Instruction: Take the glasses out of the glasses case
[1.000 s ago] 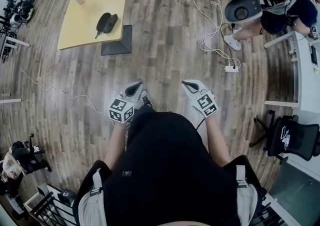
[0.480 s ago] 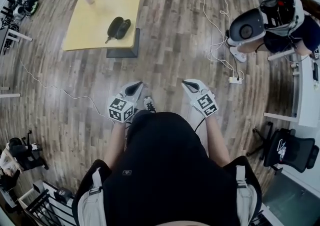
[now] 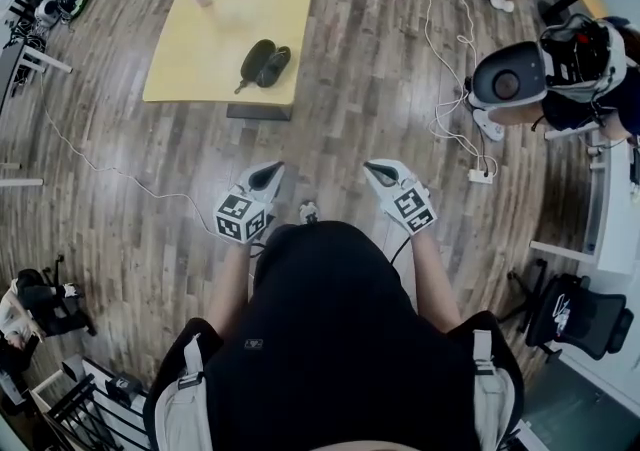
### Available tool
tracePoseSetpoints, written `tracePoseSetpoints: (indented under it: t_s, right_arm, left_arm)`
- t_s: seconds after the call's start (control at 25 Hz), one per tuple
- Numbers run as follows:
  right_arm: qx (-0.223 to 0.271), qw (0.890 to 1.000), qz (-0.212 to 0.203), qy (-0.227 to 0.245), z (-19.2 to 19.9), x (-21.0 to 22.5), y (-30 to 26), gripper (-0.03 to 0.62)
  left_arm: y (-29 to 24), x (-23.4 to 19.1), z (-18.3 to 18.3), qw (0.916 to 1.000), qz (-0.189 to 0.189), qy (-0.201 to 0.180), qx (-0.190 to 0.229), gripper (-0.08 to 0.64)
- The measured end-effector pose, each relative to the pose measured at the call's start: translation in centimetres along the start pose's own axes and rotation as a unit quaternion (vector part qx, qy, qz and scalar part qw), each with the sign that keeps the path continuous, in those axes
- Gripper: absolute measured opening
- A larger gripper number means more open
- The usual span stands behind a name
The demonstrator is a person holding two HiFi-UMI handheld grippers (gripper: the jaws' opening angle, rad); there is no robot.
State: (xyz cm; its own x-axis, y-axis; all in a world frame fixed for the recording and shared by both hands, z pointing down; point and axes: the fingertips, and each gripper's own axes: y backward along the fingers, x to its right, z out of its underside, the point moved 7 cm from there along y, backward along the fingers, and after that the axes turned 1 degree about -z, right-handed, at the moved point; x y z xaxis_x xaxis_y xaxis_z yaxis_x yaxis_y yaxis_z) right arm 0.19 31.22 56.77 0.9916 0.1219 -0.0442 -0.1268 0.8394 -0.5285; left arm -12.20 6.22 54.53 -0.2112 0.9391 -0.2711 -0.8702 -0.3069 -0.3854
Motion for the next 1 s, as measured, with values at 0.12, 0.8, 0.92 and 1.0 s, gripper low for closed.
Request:
tracePoseSetpoints:
  t_s: [0.12, 0.8, 0.92, 1.0]
  right_arm:
    - [-0.001, 1.0, -0.002, 0.003, -1.1, -0.1, -2.1, 0.003]
    - [-0.013, 0.998, -0.05, 0.04, -4.2, -2.1, -8.2, 0.003]
    - [-0.016, 0.997, -0.06, 0.045, -4.1, -2.4, -8.9, 0.003]
    - [-0.015, 0.996, -0.066, 0.05, -4.4, -2.4, -9.5, 0.003]
  left_arm:
    - [0.7, -2.2, -0.1, 1.0, -0.003, 0.003, 0.002, 0.011]
    - [5.0, -7.1, 0.7, 0.997, -0.05, 0.04, 0.044, 0.011]
    - [5.7, -7.2, 1.4, 0.9961, -0.06, 0.045, 0.046, 0.011]
    - [6.1, -7.5, 1.7, 0.9954, -0.069, 0.047, 0.047, 0.011]
